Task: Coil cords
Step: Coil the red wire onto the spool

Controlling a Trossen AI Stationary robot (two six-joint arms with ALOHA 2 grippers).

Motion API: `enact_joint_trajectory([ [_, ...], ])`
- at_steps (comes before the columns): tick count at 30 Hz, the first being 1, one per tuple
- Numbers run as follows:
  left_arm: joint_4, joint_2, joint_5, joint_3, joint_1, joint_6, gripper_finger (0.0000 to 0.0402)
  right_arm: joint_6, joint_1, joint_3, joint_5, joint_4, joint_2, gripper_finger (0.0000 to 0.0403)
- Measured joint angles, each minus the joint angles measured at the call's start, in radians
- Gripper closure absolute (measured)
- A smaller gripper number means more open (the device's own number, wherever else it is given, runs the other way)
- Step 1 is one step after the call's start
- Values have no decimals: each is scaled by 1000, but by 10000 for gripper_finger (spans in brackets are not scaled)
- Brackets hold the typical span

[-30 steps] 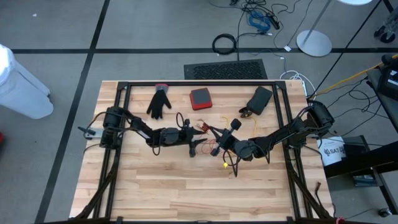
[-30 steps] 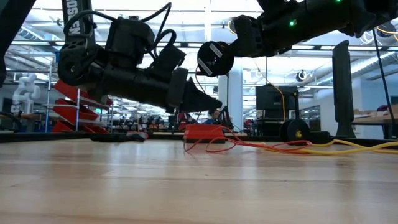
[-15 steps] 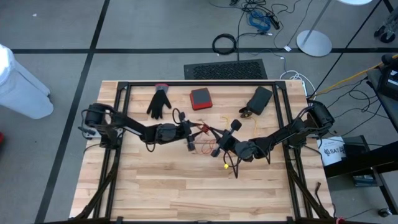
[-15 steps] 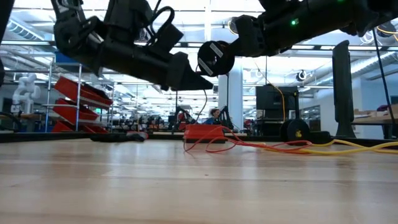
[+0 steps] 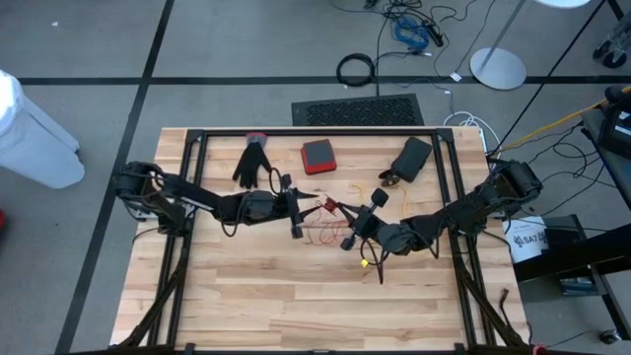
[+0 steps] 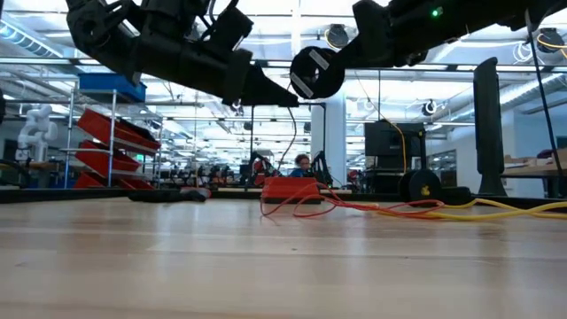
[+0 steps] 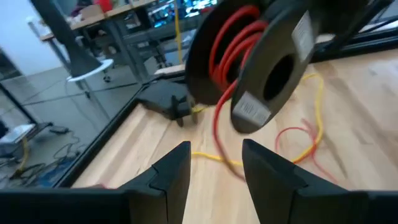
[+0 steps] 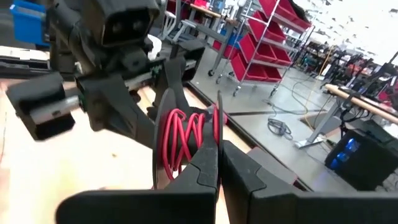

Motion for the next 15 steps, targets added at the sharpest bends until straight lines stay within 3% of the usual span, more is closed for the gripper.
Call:
enact_joint_trajectory([
  [15, 4, -58, 91, 0, 0, 72, 249, 59, -14, 0, -53, -76, -3, 403],
])
